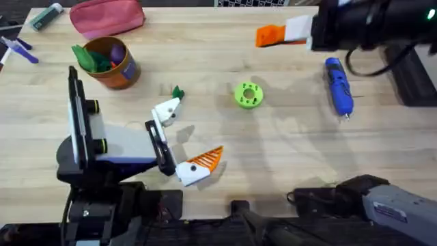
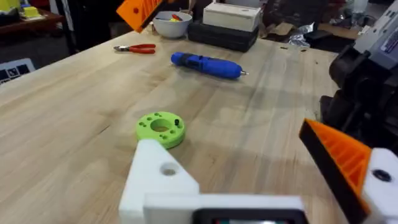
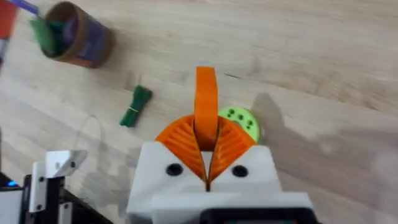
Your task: Pick up the gripper from the table and insert it into the empty holder that is missing its gripper. Then pick up a screw, insert it into the mounting hole, and use the screwdriver to tighten it. Finally, clean up the table by picking up the vegetable and placing it into the bucket.
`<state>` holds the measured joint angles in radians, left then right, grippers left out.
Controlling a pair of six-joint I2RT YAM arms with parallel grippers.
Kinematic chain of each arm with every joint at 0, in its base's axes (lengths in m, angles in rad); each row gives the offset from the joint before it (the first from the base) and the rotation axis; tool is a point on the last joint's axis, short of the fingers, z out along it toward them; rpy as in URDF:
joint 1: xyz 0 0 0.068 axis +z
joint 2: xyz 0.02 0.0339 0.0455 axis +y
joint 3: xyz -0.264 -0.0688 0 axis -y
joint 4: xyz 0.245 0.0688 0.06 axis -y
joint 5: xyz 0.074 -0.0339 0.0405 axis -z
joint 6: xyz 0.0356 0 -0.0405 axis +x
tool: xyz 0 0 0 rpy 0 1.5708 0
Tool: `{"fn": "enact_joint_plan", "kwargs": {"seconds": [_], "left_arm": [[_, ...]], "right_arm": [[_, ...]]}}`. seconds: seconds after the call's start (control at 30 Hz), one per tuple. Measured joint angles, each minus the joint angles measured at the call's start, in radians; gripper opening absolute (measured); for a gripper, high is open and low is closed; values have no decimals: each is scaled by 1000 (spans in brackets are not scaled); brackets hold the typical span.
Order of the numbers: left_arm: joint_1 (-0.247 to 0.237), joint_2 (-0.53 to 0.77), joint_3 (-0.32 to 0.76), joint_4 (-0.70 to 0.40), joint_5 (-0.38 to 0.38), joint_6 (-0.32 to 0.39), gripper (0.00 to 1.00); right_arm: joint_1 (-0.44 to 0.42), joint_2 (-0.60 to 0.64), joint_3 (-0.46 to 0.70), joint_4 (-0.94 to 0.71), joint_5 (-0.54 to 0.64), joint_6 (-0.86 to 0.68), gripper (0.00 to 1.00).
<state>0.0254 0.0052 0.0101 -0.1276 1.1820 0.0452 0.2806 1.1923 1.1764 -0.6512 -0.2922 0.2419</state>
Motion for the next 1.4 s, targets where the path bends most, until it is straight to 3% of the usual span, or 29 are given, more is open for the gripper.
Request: {"fn": "enact_joint_plan", "kwargs": {"seconds": [0.17,0.4,0.57,0.8,1.2,1.4], "left_arm": [[0,0,0,0,0,0,985],[0,0,0,0,0,0,985],[0,0,0,0,0,0,985],[0,0,0,0,1,0,985],[0,0,0,0,1,0,985],[0,0,0,0,1,0,985]], "right_arm": [[-4,-80,-218,312,-177,95,12],[-53,-99,-521,884,-528,396,11],[-94,-99,-661,1039,-679,604,10],[-97,-58,-706,1092,-860,715,10],[-97,256,-708,1384,-1144,765,10],[-84,364,-689,1396,-1210,782,10]]}}
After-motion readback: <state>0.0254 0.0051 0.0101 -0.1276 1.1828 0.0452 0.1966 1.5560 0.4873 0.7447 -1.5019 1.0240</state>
